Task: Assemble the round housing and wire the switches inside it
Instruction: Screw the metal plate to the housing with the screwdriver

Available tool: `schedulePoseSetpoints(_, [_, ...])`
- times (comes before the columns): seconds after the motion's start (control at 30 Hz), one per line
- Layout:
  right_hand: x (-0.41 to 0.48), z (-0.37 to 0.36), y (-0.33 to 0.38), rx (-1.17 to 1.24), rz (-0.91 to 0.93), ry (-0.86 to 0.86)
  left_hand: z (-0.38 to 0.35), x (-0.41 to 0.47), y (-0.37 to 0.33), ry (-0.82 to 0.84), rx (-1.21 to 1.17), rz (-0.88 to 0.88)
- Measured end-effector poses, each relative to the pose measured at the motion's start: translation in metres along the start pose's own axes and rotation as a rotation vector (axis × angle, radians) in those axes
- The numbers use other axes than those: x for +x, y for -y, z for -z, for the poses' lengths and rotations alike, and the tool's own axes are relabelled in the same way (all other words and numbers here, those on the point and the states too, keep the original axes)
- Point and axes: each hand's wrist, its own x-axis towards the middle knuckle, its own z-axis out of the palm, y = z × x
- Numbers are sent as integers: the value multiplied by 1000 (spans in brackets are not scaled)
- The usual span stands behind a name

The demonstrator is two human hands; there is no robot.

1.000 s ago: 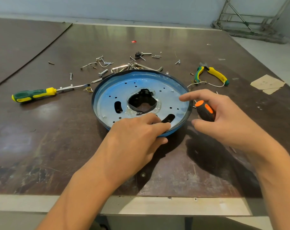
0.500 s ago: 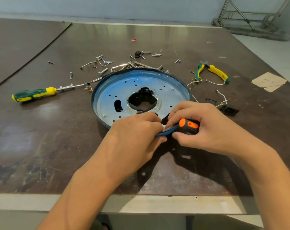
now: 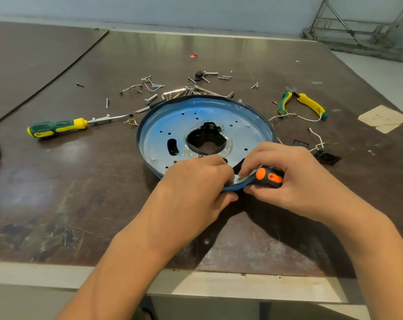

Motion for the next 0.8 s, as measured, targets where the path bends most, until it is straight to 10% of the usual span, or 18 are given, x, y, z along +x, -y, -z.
schedulePoseSetpoints(0.27, [-4, 8, -1, 101, -82, -51, 0, -2, -2, 5, 74, -53])
schedulePoseSetpoints(0.47, [-6, 22, 8, 711, -93, -490, -1, -3, -2, 4, 108, -67])
schedulePoseSetpoints(0.8, [10, 26, 33, 1413, 98, -465, -4, -1, 0, -42, 93, -38])
